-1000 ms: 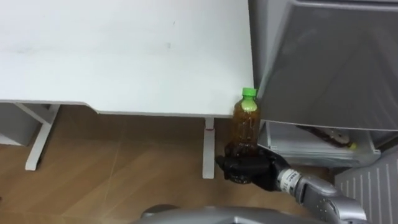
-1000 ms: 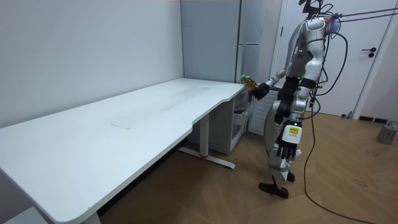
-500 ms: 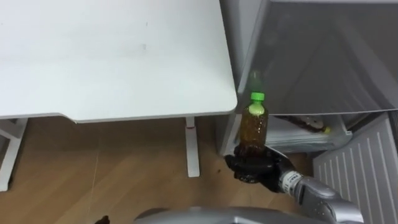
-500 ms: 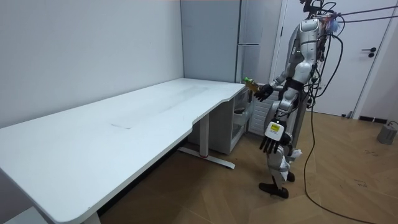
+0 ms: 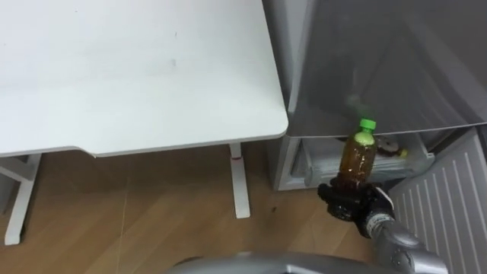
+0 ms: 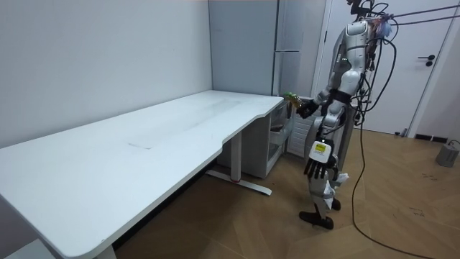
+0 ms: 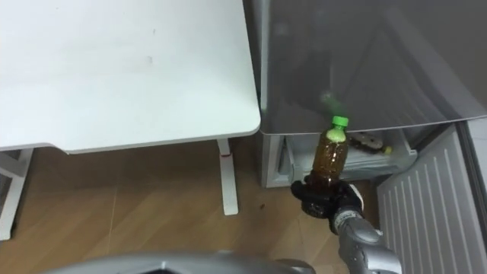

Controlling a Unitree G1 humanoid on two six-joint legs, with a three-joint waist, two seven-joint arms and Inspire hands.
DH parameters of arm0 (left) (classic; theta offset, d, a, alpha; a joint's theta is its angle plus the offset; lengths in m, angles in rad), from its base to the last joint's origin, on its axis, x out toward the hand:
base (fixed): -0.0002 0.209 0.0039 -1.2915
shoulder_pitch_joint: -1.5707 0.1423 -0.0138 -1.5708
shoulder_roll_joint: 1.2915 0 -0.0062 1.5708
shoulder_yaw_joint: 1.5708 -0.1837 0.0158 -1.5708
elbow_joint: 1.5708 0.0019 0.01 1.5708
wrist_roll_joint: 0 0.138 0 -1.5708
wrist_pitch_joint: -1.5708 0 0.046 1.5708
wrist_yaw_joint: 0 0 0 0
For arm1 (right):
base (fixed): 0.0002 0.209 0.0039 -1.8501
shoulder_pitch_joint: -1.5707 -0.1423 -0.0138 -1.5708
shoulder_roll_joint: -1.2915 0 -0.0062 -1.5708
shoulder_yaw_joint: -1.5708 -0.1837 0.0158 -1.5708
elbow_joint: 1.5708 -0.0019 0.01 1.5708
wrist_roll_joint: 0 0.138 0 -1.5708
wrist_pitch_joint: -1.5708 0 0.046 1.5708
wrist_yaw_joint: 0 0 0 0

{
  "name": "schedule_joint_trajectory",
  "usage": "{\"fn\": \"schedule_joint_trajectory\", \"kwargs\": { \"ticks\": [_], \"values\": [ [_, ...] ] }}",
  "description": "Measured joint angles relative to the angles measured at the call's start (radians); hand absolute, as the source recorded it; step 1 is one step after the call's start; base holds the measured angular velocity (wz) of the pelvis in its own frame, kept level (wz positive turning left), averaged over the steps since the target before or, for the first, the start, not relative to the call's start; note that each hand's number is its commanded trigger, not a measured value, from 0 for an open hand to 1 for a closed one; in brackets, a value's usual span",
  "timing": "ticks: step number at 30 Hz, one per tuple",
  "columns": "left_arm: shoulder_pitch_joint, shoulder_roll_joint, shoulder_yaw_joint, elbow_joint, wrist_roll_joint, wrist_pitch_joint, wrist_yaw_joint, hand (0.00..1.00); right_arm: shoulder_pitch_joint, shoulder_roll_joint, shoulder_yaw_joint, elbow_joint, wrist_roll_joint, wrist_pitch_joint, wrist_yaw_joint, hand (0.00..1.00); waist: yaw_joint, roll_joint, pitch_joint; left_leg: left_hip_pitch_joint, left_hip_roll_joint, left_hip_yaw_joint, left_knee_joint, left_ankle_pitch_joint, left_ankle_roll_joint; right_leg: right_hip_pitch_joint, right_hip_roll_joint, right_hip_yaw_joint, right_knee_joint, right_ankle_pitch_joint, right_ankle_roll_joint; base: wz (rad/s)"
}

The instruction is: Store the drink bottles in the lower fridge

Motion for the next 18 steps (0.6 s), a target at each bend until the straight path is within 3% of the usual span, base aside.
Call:
{"fn": "schedule_joint_trajectory", "kwargs": {
  "ticks": [9,13,18],
  "values": [
    [0.003,-0.001,0.0,-0.024,0.022,0.0,0.002,0.0,-0.008,0.008,-0.011,0.044,0.306,-0.021,-0.123,1.0,-0.008,-0.007,0.0049,-0.001,0.0,0.0,-0.001,0.0,0.0,0.006,-0.001,0.001,0.002,0.0,0.0,0.0],
    [0.007,-0.002,0.001,-0.033,0.027,-0.002,0.004,0.0,-0.008,0.011,-0.032,0.042,0.383,-0.022,-0.148,1.0,-0.018,-0.001,0.0113,-0.003,0.003,-0.003,-0.003,-0.001,0.0,0.005,0.0,0.002,0.005,0.0,0.0,0.0],
    [0.014,-0.002,0.011,-0.035,0.027,-0.008,-0.005,0.0,-0.008,0.01,-0.048,0.043,0.601,-0.063,-0.157,1.0,-0.02,0.006,0.0141,-0.003,0.0,-0.003,0.001,-0.001,0.0,-0.003,0.001,0.01,0.002,-0.003,0.001,-0.01]
  ]
}}
